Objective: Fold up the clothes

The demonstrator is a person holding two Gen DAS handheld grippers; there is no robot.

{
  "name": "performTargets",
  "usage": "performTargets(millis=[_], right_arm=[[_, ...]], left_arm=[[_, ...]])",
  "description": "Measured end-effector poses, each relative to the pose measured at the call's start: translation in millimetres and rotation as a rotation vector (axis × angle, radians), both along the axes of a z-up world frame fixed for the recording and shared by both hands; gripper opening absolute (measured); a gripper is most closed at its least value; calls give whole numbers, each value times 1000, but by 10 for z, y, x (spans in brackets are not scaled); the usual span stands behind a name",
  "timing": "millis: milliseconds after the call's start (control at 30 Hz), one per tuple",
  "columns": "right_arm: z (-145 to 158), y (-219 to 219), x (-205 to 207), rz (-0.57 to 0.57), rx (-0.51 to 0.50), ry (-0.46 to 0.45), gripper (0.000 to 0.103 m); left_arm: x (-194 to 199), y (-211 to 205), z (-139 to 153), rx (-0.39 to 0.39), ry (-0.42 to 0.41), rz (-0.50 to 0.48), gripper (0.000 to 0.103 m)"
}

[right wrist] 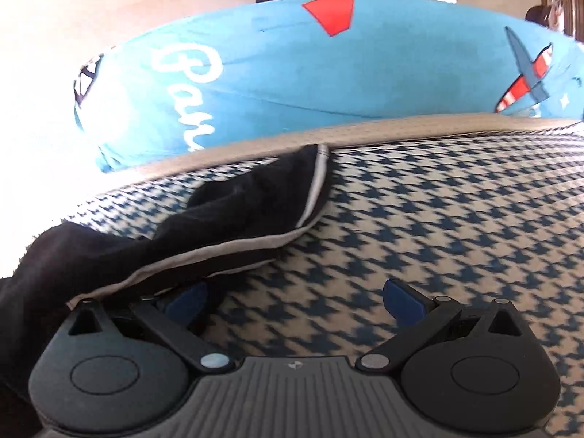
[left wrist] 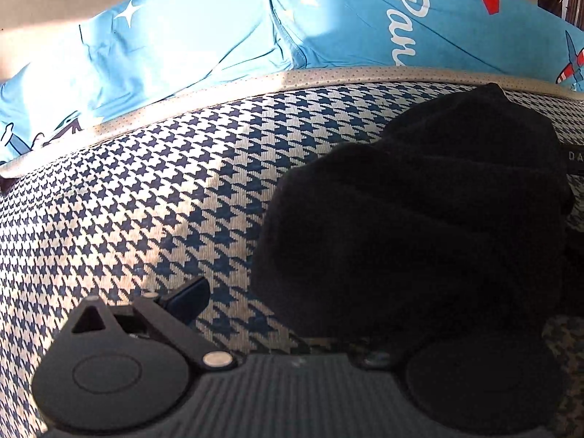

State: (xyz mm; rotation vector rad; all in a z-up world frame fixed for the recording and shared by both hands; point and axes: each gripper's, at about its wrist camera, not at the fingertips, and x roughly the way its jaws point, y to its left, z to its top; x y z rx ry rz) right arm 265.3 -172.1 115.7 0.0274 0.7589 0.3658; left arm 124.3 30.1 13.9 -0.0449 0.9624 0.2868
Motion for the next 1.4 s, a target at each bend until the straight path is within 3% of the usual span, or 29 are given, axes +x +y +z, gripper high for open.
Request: performTargets(millis=[67, 267, 533, 633, 733, 867, 933, 1100, 1300, 1400], right_arm=[[18, -9, 18, 6, 34, 12, 103], [98, -129, 46, 45, 271, 58, 103], [192, -170, 46, 41, 436, 77, 103], [153, -47, 50, 43, 389, 96, 103], [97, 7, 82, -30, 308, 119, 103], [113, -93, 50, -111, 214, 74, 103], [71, -212, 52, -146, 226, 75, 103], [-141, -244, 147, -145, 325, 187, 103], [-172, -90, 109, -71, 299, 160, 103], [-164, -28, 69, -29, 292, 144, 91]], left_arm=[[-58, 40, 56, -15, -4, 7, 103], [-216, 58, 261, -48, -19, 21, 103], [-328, 16, 287, -42, -40, 74, 103], [-337, 39, 285, -40, -38, 66, 103], [-351, 77, 286, -39, -37, 60, 103], [-386, 94, 315, -45, -43, 60, 103], [-388, 104, 323, -47, -44, 54, 103], [-396, 99, 331, -43, -46, 37, 103], [-408, 105, 343, -43, -43, 15, 103], [-424, 88, 355, -29, -46, 6, 103]])
